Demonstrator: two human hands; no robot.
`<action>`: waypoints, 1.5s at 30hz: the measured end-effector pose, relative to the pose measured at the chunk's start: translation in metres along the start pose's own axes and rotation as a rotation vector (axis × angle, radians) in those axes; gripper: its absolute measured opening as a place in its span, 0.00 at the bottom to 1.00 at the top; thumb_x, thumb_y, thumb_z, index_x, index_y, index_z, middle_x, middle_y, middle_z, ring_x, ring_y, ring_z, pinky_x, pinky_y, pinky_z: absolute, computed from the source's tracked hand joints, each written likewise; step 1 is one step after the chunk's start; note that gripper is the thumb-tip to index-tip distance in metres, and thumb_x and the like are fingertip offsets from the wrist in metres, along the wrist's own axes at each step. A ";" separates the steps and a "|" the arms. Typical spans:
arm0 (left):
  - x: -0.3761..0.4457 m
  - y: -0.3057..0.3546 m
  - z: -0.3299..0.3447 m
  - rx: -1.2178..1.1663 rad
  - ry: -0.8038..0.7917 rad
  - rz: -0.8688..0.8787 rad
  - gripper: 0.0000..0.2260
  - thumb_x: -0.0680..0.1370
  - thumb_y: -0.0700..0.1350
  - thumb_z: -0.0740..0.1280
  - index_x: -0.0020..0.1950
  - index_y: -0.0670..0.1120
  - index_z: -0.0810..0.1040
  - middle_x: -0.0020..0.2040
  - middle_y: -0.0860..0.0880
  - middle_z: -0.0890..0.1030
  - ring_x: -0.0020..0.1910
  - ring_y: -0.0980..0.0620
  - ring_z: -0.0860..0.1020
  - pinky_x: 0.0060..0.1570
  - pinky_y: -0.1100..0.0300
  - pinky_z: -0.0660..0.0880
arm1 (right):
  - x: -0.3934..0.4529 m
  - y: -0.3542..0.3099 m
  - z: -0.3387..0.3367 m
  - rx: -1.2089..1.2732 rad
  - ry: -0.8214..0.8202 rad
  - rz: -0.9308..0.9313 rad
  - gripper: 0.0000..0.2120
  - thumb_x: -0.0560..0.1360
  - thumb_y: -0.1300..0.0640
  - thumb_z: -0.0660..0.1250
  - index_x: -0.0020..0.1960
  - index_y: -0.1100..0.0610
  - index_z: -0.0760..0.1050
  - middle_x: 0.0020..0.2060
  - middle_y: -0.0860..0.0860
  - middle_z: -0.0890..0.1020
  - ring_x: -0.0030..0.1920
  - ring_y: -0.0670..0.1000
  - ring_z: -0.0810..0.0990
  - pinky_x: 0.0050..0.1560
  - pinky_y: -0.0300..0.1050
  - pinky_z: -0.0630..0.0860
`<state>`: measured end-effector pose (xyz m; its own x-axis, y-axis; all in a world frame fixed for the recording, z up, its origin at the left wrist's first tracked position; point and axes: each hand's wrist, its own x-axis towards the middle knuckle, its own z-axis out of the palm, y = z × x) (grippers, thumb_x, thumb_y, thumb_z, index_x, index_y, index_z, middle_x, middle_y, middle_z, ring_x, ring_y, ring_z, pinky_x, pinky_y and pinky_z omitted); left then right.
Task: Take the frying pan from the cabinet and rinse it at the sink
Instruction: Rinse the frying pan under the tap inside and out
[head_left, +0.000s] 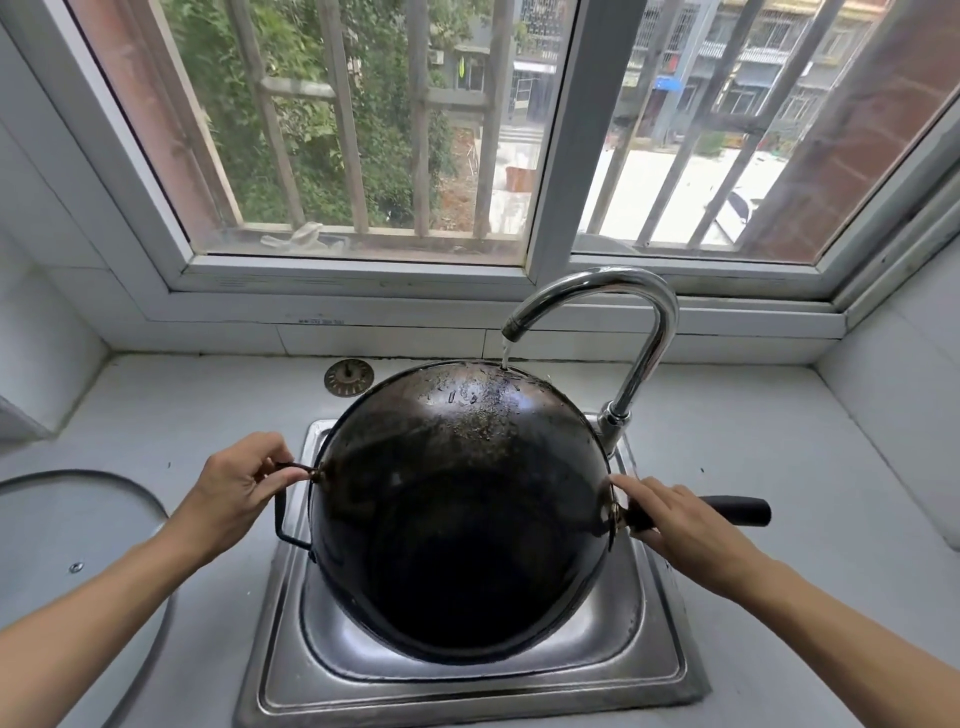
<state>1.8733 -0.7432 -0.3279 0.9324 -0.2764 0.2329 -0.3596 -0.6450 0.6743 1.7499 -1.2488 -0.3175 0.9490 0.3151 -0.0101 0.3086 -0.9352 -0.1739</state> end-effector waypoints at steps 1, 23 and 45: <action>0.001 0.000 0.001 0.000 0.012 -0.006 0.08 0.73 0.42 0.74 0.40 0.48 0.76 0.36 0.49 0.77 0.37 0.51 0.75 0.36 0.63 0.70 | 0.001 -0.001 0.001 0.012 0.009 -0.003 0.40 0.72 0.58 0.73 0.75 0.44 0.55 0.52 0.45 0.74 0.38 0.51 0.72 0.45 0.45 0.75; 0.027 0.009 0.014 0.072 0.086 -0.003 0.07 0.74 0.42 0.73 0.42 0.45 0.76 0.39 0.50 0.77 0.39 0.49 0.77 0.38 0.58 0.72 | 0.009 0.011 0.019 0.043 0.116 -0.042 0.42 0.67 0.66 0.76 0.75 0.55 0.60 0.49 0.51 0.76 0.44 0.52 0.76 0.45 0.44 0.76; 0.082 0.050 0.032 0.058 0.039 0.048 0.07 0.74 0.44 0.74 0.46 0.45 0.77 0.41 0.47 0.77 0.40 0.46 0.76 0.45 0.47 0.75 | -0.036 0.014 0.037 0.231 0.106 0.222 0.40 0.71 0.64 0.74 0.76 0.50 0.59 0.50 0.40 0.70 0.46 0.43 0.72 0.49 0.35 0.70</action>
<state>1.9303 -0.8209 -0.2977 0.9143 -0.2805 0.2921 -0.4044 -0.6723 0.6201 1.7180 -1.2673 -0.3557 0.9966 0.0779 0.0279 0.0826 -0.9137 -0.3980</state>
